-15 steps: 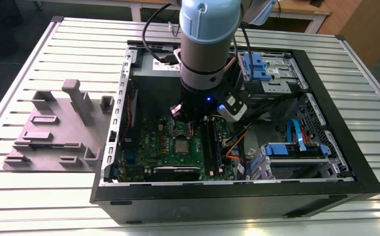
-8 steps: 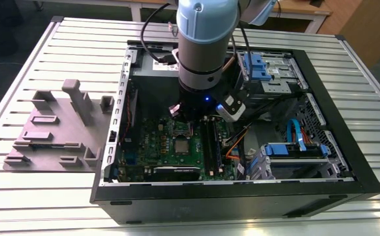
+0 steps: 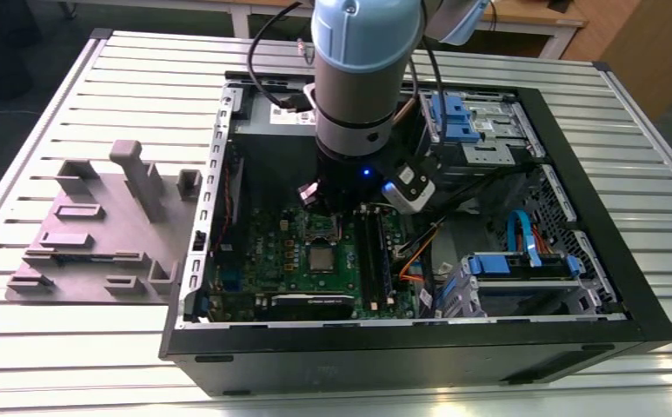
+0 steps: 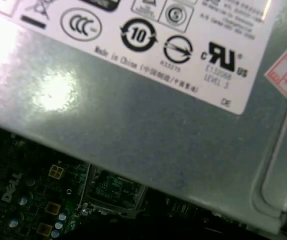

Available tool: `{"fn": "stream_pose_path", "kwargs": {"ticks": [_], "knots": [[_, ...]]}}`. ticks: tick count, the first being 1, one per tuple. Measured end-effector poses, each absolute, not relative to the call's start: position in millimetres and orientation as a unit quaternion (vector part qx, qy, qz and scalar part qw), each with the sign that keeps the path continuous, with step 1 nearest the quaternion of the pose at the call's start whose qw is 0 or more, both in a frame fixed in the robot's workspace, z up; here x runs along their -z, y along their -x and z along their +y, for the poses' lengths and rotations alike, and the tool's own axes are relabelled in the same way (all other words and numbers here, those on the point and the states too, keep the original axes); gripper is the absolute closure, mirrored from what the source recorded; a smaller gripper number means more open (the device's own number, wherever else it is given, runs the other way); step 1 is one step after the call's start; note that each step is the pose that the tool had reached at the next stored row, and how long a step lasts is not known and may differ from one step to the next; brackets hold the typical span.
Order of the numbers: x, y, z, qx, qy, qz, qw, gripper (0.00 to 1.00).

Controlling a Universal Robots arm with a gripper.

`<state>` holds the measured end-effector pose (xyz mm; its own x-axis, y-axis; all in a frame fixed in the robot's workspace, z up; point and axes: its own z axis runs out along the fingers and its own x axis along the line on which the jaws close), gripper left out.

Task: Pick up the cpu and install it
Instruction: 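Close the cpu cover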

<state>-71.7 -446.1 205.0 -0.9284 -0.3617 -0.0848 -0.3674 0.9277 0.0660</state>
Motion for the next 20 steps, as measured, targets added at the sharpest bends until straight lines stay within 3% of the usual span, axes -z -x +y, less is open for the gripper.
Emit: {"fn": "stream_pose_path", "kwargs": {"ticks": [20], "knots": [[-211, 72, -458, -0.041, 0.200, 0.978, 0.036, 0.90]]}}
